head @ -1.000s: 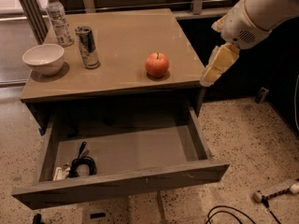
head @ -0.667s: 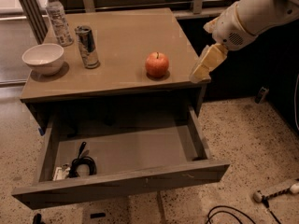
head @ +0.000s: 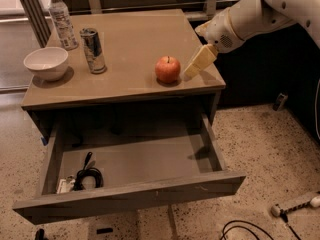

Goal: Place apple into top drawer

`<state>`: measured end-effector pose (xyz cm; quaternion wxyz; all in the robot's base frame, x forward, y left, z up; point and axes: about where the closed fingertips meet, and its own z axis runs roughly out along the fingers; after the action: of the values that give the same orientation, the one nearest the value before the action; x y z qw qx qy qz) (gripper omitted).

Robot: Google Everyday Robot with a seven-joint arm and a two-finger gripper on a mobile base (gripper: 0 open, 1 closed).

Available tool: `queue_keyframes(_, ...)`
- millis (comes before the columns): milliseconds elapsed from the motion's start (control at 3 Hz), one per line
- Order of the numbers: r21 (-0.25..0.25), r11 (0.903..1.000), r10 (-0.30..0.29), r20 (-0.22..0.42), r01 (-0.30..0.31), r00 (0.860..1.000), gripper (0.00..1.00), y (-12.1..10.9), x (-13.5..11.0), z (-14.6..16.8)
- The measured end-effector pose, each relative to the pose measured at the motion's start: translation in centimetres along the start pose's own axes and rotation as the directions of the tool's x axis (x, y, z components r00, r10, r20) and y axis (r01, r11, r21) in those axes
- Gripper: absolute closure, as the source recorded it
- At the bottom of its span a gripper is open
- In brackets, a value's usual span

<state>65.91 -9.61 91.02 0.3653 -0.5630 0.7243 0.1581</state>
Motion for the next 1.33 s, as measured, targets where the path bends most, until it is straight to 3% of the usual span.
queue_keyframes(667,-0.070,0.9975,0.010,0.015,-0.009,1.000,0.00,-1.1,-0.3,5.1)
queue_keyframes(1333,-0.092,0.9957,0.000,-0.006,-0.001,1.000,0.00,-2.0,0.2,9.5)
